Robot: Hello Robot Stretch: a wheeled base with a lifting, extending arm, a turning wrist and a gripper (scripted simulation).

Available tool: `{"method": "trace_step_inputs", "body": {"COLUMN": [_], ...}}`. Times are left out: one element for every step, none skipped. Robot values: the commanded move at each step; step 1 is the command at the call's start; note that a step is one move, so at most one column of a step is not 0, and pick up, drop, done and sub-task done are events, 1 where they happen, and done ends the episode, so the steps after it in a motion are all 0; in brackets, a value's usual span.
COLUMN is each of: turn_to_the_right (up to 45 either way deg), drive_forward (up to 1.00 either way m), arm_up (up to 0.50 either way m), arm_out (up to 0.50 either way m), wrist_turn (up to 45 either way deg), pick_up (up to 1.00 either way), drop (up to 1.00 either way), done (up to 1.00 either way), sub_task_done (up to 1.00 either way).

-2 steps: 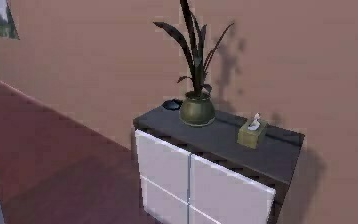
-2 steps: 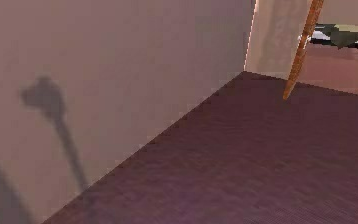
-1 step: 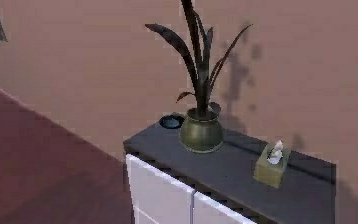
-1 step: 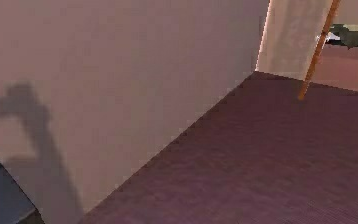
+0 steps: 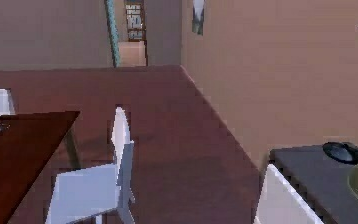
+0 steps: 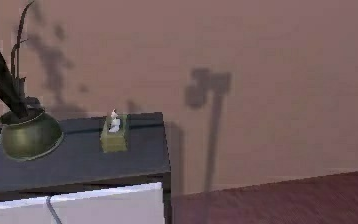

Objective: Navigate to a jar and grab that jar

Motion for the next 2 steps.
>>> {"method": "trace_step_inputs", "body": {"turn_to_the_right": [-42.0,45.0], "drive_forward": [0.0,0.0], "arm_up": [0.0,0.0], "arm_out": [0.0,0.0], "wrist_turn": [0.0,0.0], "pick_up": [0.0,0.0], "drop": [0.0,0.0], "done": [0.0,0.0], "sub_task_done": [0.0,0.0]}}
